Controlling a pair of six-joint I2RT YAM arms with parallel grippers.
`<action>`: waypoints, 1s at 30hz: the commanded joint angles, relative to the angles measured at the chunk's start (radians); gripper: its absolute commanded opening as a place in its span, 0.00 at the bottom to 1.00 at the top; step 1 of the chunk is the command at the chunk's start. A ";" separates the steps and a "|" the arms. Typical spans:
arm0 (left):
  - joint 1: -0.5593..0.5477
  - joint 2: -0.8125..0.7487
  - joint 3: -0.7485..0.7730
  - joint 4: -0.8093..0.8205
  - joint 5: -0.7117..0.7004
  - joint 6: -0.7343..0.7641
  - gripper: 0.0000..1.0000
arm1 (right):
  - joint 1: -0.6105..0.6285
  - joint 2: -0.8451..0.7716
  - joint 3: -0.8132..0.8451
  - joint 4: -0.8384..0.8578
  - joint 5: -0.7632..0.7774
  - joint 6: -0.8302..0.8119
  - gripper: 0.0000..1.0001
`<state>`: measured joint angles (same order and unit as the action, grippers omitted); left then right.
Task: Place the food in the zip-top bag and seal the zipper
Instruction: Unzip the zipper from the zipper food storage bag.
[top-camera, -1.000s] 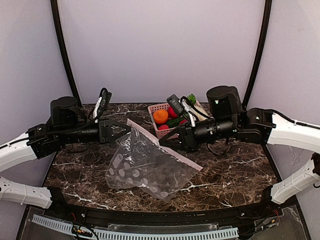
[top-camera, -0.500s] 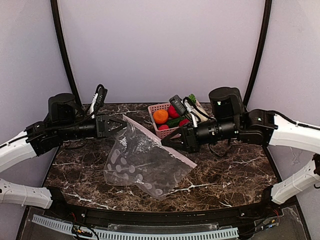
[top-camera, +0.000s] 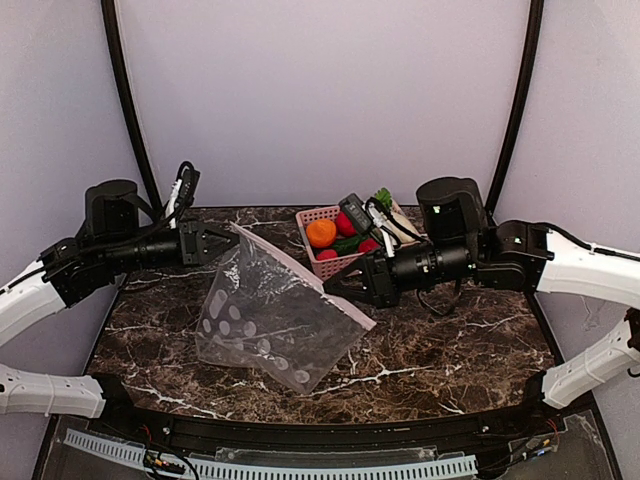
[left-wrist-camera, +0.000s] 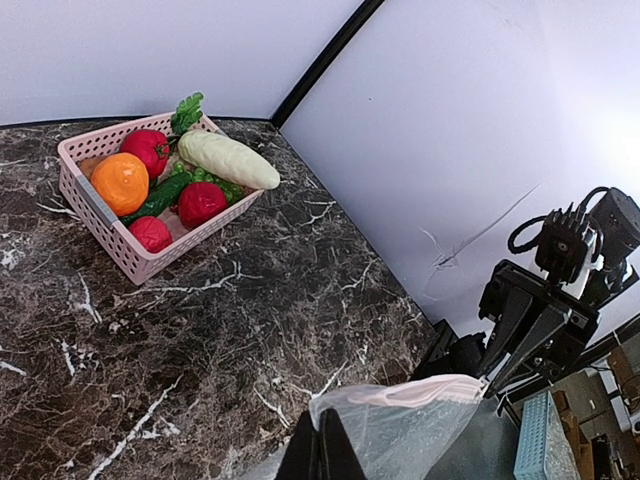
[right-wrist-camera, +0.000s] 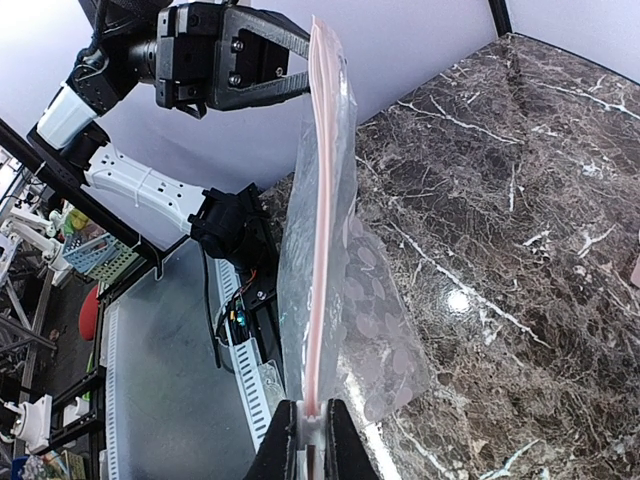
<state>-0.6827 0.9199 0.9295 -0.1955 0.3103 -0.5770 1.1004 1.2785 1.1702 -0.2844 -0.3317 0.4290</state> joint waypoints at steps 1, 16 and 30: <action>0.040 -0.027 0.039 -0.042 -0.051 0.028 0.01 | -0.002 -0.028 -0.023 -0.021 -0.007 0.010 0.00; 0.096 -0.029 0.072 -0.102 -0.063 0.056 0.01 | -0.008 -0.017 -0.024 -0.025 -0.006 0.010 0.00; 0.171 -0.022 0.096 -0.123 -0.025 0.062 0.01 | -0.011 -0.016 -0.036 -0.031 -0.001 0.014 0.00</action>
<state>-0.5545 0.9138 0.9852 -0.2958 0.3470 -0.5335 1.0920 1.2778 1.1572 -0.2764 -0.3164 0.4324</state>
